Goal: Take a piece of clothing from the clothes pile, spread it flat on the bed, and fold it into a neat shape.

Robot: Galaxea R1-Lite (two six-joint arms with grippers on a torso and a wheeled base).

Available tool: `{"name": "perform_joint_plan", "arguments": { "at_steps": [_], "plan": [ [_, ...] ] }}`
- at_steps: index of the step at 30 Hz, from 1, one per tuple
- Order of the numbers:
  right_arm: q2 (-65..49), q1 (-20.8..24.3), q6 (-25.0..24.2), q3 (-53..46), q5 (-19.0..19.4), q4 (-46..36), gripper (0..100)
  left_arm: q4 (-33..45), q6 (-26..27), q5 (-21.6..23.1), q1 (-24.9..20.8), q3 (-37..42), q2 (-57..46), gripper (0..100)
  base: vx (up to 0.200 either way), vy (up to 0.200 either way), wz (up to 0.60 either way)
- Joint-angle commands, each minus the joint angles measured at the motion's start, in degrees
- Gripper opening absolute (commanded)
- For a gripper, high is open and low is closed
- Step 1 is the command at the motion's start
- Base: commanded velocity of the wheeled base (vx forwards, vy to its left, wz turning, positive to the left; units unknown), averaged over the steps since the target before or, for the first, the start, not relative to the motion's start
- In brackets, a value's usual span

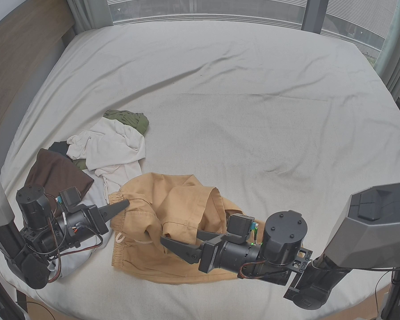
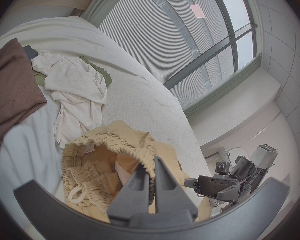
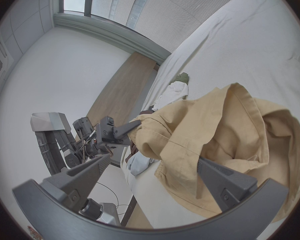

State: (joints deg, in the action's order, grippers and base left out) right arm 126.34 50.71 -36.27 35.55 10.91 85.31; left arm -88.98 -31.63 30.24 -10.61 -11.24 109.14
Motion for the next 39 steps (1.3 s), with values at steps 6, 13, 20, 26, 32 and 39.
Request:
{"name": "perform_joint_plan", "arguments": {
  "at_steps": [6, 13, 20, 26, 32, 39],
  "plan": [
    [3.9, -1.0, 0.1, 5.1, 1.1, -0.2, 100, -0.1, 0.0, 0.0, -0.1, 0.1, -0.2, 0, 0.0, 0.0, 0.0],
    [4.7, -1.1, 0.1, 9.0, 1.3, -2.4, 100, -0.1, 0.0, 0.0, -0.1, 0.1, -0.3, 0, 0.0, 0.0, 0.0],
    [5.6, -1.3, 0.2, 10.6, 1.3, -3.0, 100, -0.1, 0.0, 0.0, -0.2, 0.1, -0.3, 0, 0.0, 0.0, 0.0],
    [6.5, -1.5, 0.4, 11.1, 1.2, -3.0, 100, -0.1, 0.0, 0.0, -0.2, 0.1, -0.4, 0, 0.0, 0.0, 0.0],
    [6.6, -1.8, 0.5, 11.5, 1.0, -3.0, 0, -0.1, 0.0, -0.1, -0.4, 0.1, -0.3, 0, 0.0, 0.0, 0.0],
    [5.8, -2.8, 0.6, 11.3, 1.0, -2.3, 0, -0.1, 0.0, 0.0, -0.5, -0.2, -0.3, 0, 0.0, 0.0, 0.0]
  ]
}}
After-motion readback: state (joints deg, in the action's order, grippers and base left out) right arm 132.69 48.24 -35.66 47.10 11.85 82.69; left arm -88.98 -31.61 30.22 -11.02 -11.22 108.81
